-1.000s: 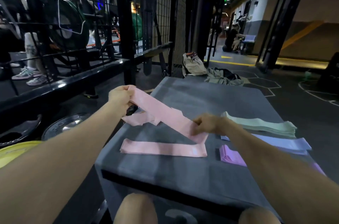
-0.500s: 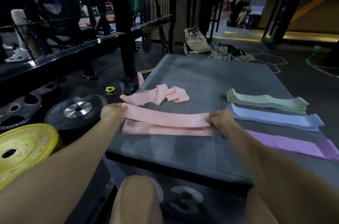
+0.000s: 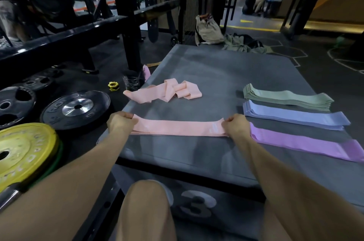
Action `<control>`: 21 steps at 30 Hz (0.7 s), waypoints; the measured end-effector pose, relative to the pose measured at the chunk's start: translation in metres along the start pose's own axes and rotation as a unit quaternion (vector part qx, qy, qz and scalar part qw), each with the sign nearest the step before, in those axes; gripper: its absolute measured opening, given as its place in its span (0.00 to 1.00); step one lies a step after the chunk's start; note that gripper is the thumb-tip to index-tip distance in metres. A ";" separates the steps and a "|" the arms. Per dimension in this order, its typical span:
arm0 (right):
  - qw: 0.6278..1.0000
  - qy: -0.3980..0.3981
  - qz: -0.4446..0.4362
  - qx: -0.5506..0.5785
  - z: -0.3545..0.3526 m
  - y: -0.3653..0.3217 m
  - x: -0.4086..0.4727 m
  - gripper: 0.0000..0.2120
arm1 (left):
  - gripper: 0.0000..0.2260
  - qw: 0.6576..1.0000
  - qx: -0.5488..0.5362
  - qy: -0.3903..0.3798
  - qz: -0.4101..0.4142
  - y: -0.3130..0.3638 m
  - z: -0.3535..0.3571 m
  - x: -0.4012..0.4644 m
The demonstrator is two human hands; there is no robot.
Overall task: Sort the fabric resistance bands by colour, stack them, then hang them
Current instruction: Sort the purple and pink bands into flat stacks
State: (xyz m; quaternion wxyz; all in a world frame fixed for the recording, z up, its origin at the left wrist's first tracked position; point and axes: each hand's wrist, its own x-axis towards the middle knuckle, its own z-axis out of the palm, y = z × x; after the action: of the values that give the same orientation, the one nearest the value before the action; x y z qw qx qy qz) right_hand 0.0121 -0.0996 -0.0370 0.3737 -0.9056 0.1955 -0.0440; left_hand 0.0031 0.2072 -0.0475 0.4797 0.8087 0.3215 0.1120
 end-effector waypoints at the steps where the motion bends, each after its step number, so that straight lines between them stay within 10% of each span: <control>1: 1.000 -0.001 0.001 -0.001 0.000 0.000 -0.001 0.12 | 0.09 1.000 0.000 0.002 0.000 0.000 0.001 -0.001; 21: 0.999 0.018 -0.044 -0.002 0.013 0.007 -0.007 0.09 | 0.06 1.000 0.027 0.005 0.011 -0.002 0.000 -0.004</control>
State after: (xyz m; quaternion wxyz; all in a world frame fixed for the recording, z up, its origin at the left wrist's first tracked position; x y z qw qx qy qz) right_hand 0.0063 -0.0926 -0.0511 0.3663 -0.9131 0.1621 -0.0761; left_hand -0.0006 0.2052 -0.0492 0.4548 0.8242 0.3178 0.1132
